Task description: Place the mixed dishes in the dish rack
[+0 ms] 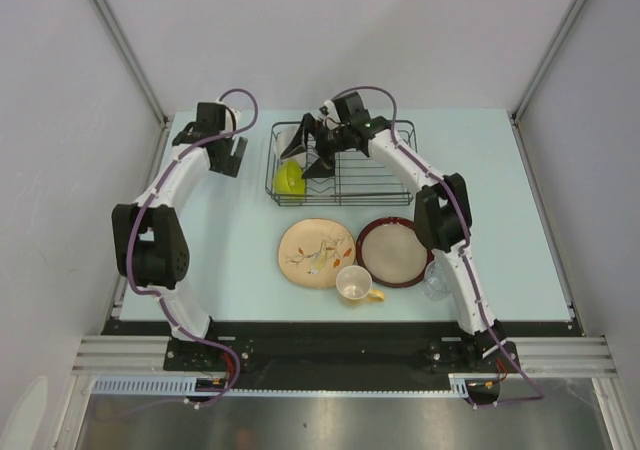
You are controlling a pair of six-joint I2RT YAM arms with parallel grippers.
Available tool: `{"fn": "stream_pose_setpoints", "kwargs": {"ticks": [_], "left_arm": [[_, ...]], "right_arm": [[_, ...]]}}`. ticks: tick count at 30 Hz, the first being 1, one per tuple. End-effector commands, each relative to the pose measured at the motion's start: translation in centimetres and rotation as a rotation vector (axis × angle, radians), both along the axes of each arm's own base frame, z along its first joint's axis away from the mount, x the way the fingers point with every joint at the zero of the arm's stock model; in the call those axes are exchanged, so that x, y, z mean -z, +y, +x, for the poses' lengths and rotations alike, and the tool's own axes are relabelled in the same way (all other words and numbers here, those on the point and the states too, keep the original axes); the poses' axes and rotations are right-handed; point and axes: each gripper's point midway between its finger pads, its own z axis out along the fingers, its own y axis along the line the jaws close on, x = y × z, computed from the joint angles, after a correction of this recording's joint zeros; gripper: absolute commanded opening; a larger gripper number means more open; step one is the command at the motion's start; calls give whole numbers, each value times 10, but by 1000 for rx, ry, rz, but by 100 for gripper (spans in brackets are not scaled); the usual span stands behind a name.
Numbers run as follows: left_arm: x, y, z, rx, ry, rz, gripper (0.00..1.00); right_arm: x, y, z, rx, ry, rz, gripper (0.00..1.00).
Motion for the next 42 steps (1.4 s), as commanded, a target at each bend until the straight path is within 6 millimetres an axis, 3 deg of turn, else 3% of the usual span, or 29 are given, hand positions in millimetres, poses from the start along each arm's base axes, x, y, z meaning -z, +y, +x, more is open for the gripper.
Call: {"fn": "stream_pose_setpoints", "kwargs": {"ticks": [1, 2, 5, 6, 8, 9, 10, 11, 12, 14, 17, 20, 25, 27, 34, 42], "left_arm": [[-51, 2, 6, 1, -100, -9, 89], [-54, 1, 5, 7, -100, -12, 89], [-67, -9, -4, 94, -82, -36, 88], [-69, -14, -9, 132, -68, -50, 88], [-74, -24, -28, 222, -33, -74, 88], [-66, -27, -40, 254, 0, -80, 88], [-65, -28, -50, 297, 15, -75, 88], [-73, -31, -62, 330, -4, -80, 87], [-58, -35, -77, 367, 35, -97, 87], [-59, -38, -97, 443, 36, -84, 86], [-23, -44, -132, 520, 133, -116, 83], [7, -52, -153, 576, 199, -156, 77], [43, -63, -160, 560, 249, -177, 72], [52, -77, -161, 569, 265, -185, 71], [55, -126, -155, 660, 275, -226, 69], [60, -143, -151, 690, 257, -255, 67]], "right_arm": [[-56, -29, -7, 13, -135, -27, 100], [-69, -36, -9, 27, -174, -43, 100], [-57, -64, -15, 29, -266, -217, 100], [-59, -80, -26, 21, -288, -296, 100], [-51, -107, -30, 23, -381, -456, 100], [-78, -117, -43, 38, -441, -449, 100], [-47, -126, -54, 26, -408, -484, 100], [-46, -132, -59, 36, -430, -483, 100], [-47, -136, -62, 49, -476, -467, 100], [-35, -153, -87, 46, -462, -485, 99], [-14, -168, -112, 6, -431, -541, 100], [10, -171, -132, -64, -421, -618, 97], [33, -177, -134, -77, -429, -653, 86], [41, -175, -129, -73, -444, -656, 85], [54, -154, -104, -48, -491, -583, 83], [80, -131, -92, -99, -540, -546, 81]]}}
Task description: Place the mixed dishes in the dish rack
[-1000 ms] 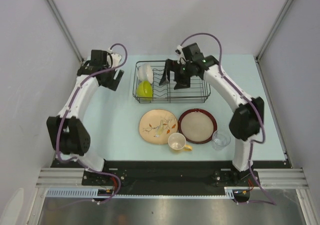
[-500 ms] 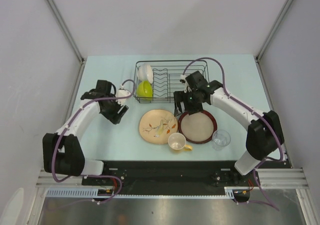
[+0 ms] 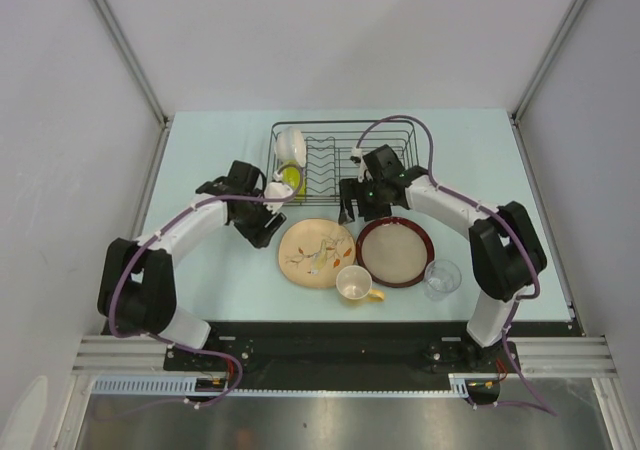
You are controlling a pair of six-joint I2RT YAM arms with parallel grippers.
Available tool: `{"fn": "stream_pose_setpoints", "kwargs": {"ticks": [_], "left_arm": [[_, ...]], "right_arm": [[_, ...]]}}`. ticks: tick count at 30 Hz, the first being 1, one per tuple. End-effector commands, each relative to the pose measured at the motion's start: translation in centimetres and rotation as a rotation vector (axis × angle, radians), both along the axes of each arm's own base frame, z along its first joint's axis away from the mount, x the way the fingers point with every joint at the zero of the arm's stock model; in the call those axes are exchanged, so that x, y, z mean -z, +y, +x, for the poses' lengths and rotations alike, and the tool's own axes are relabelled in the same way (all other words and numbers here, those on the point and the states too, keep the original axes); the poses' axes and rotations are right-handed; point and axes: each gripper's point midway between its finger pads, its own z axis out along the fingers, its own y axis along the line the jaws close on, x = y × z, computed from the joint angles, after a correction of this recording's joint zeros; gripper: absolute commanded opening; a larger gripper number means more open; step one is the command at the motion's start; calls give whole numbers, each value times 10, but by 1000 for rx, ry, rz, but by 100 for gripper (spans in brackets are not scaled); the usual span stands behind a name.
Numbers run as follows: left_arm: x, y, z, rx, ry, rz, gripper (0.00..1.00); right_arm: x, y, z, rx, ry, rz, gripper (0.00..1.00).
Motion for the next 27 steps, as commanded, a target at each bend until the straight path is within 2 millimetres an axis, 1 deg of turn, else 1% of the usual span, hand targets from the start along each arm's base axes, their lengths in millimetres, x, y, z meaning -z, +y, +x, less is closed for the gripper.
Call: {"fn": "stream_pose_setpoints", "kwargs": {"ticks": [1, 2, 3, 4, 8, 10, 12, 14, 15, 17, 18, 19, 21, 24, 27], "left_arm": [[-10, -23, 7, 20, -48, -84, 67], [-13, -25, 8, 28, -69, -89, 67], [-12, -25, 7, 36, -76, -81, 67], [-7, -27, 0, 52, -67, -74, 67], [0, -27, -5, 66, -62, -51, 67], [2, -26, -8, 63, -57, -46, 67], [2, -25, -8, 55, -59, -48, 67], [3, -27, -10, 50, -49, -56, 67], [2, -28, -11, 53, -44, -63, 67], [2, -33, -16, 57, -27, -75, 67], [1, -34, -17, 60, -24, -75, 67], [1, -37, -20, 70, -21, -76, 67], [1, -39, -23, 81, -20, -70, 67], [4, -38, -26, 90, -20, -51, 67], [8, -34, -28, 90, -25, -32, 67]], "right_arm": [[4, 21, 13, -70, -92, 39, 81], [4, 27, 15, -85, -118, 41, 80], [6, 27, 17, -91, -131, 35, 80], [12, 28, 17, -96, -127, 32, 80], [22, 32, 20, -110, -137, 35, 78], [27, 34, 18, -122, -132, 31, 78], [38, 35, 11, -131, -119, 13, 77], [44, 36, 7, -138, -119, 7, 75], [52, 34, 0, -140, -104, -4, 75], [60, 36, -9, -142, -92, -6, 75], [70, 33, -17, -145, -71, -20, 75], [71, 35, -21, -151, -71, -16, 75], [79, 31, -32, -153, -54, -32, 75], [82, 30, -41, -161, -44, -25, 73], [82, 31, -46, -163, -37, -14, 67]]}}
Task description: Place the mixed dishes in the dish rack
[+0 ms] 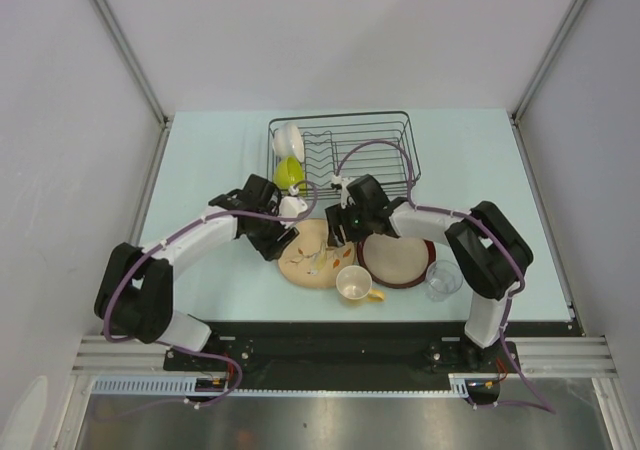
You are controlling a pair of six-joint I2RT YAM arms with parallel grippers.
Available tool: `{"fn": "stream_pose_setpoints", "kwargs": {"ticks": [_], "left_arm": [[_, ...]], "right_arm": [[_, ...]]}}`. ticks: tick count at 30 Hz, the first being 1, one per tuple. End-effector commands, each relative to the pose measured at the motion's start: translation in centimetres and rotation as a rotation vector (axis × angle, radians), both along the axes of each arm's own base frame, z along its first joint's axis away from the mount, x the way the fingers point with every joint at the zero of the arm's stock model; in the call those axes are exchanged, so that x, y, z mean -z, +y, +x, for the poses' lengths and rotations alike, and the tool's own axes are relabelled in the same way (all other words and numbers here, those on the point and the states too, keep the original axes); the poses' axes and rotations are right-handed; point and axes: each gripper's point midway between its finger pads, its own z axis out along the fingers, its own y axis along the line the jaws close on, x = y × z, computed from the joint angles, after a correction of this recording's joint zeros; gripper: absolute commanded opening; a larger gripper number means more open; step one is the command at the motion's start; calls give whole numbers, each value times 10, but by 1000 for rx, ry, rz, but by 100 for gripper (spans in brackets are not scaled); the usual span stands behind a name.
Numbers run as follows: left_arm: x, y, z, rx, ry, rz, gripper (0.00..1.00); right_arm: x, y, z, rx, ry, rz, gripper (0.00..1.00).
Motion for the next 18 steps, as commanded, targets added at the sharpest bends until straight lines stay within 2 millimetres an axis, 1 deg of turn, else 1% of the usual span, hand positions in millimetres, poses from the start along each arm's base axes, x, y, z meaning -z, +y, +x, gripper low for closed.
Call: {"fn": "stream_pose_setpoints", "kwargs": {"ticks": [1, 3, 6, 7, 9, 10, 11, 12, 15, 18], "left_arm": [[-3, 1, -3, -1, -27, -1, 67], [2, 5, -6, -4, -22, 18, 67], [7, 12, -10, -4, -25, 43, 66], [9, 14, -11, -5, -28, 48, 67], [12, 18, -13, -9, -31, 62, 66], [13, 18, -13, -7, -30, 66, 66], [14, 19, -13, -8, -30, 68, 66], [16, 20, -13, -12, -31, 76, 66], [16, 21, -11, -18, -35, 80, 66], [15, 21, -9, -23, -42, 80, 66]], "right_arm": [[22, -12, -23, 4, 74, -41, 63], [23, -9, -27, -4, 90, -28, 58], [25, -8, -30, -8, 107, -20, 41], [29, -8, -31, -11, 115, -25, 30], [30, -8, -31, -11, 120, -21, 18], [32, -8, -33, -14, 126, -23, 8], [33, -8, -33, -14, 132, -22, 3], [33, -7, -32, -13, 131, -20, 0], [34, -8, -33, -12, 137, -19, 0], [25, -5, -31, -16, 127, 5, 0]]}}
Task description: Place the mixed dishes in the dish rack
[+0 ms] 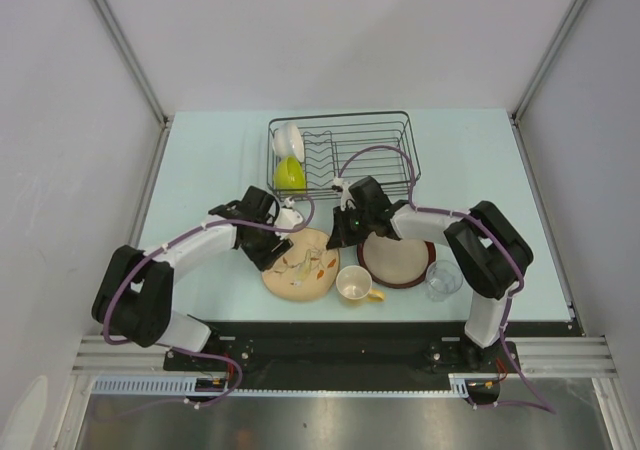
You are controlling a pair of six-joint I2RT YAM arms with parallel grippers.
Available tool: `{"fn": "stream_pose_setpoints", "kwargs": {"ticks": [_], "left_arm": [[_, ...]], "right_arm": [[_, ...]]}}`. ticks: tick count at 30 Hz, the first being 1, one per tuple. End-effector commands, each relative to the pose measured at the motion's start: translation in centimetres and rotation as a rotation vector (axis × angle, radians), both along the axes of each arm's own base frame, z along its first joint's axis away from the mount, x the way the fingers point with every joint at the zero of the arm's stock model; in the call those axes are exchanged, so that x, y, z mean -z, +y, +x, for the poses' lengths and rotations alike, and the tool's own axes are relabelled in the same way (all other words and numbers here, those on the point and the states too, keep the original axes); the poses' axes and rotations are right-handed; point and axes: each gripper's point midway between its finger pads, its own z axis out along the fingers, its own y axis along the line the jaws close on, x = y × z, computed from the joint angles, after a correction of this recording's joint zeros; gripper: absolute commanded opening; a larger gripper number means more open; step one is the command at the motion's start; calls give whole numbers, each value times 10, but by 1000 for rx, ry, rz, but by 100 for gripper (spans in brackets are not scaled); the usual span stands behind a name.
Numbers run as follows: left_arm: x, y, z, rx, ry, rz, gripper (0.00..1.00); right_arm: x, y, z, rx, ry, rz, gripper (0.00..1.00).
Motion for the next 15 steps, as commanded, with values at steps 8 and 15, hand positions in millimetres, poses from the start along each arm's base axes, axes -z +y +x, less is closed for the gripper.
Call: {"fn": "stream_pose_setpoints", "kwargs": {"ticks": [8, 15], "left_arm": [[-66, -2, 49, -36, -208, -42, 68], [-132, 20, 90, -182, -289, -177, 71]], "right_arm": [[-17, -26, 12, 33, -55, -23, 0], [-81, -31, 29, 60, -186, 88, 0]]}}
